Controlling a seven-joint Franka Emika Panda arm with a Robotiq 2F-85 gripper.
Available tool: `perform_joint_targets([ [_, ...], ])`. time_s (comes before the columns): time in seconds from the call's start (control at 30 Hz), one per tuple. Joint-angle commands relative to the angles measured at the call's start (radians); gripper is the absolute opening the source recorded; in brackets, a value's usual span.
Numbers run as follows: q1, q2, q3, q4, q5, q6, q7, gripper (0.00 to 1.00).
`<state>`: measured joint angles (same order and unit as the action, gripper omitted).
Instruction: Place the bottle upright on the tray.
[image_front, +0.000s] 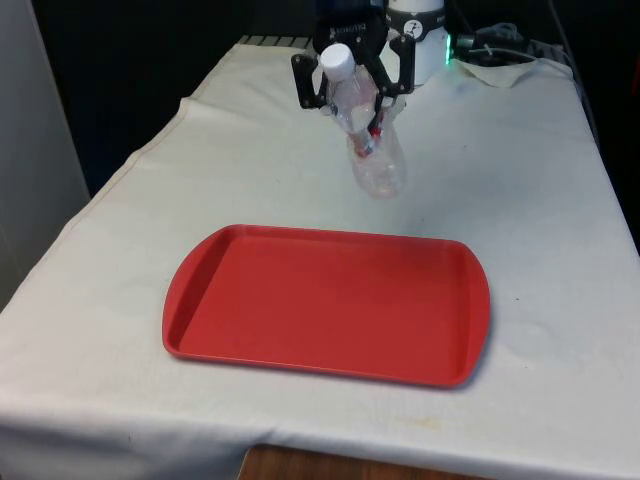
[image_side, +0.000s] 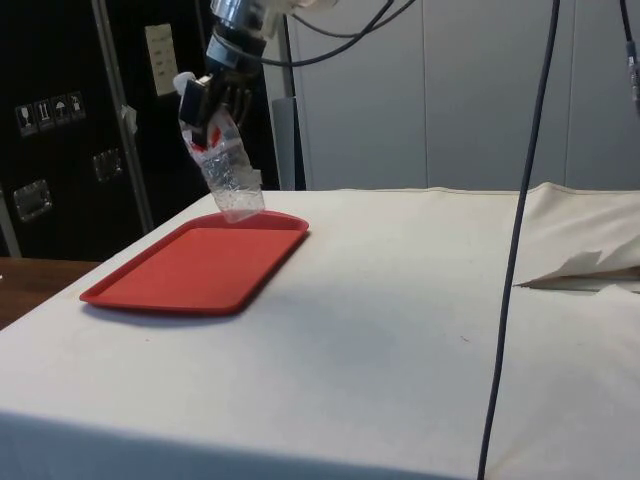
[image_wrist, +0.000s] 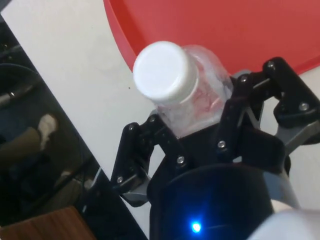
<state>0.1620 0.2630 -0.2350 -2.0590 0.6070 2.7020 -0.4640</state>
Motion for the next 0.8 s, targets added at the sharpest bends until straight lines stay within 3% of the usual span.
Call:
perform_joint_targets([
  [0.0,-0.006,0.000,0.016,0.004,0.035,0.019,-0.037,0.00],
  [0.07,-0.006,0.002,0.020,0.005,0.049,0.028,-0.059,0.00],
  [0.1,-0.001,0.003,0.005,0.000,0.020,0.013,-0.032,0.00],
  [0.17,-0.006,0.006,0.024,0.006,0.069,0.040,-0.092,0.00],
  [0.33,-0.008,0.012,0.034,0.007,0.100,0.061,-0.144,0.00],
  [0.37,-0.001,0.014,0.018,0.001,0.072,0.049,-0.118,0.00],
  [0.4,-0.008,0.013,0.036,0.008,0.107,0.064,-0.156,0.00],
  [0.57,-0.008,0.019,0.045,0.010,0.147,0.084,-0.221,0.00],
  [0.6,-0.001,0.020,0.028,0.001,0.118,0.072,-0.196,0.00],
  [0.63,-0.009,0.021,0.048,0.011,0.157,0.089,-0.239,0.00],
  [0.67,-0.009,0.025,0.052,0.013,0.176,0.098,-0.271,0.00],
  [0.77,-0.010,0.030,0.056,0.017,0.203,0.106,-0.315,0.00],
])
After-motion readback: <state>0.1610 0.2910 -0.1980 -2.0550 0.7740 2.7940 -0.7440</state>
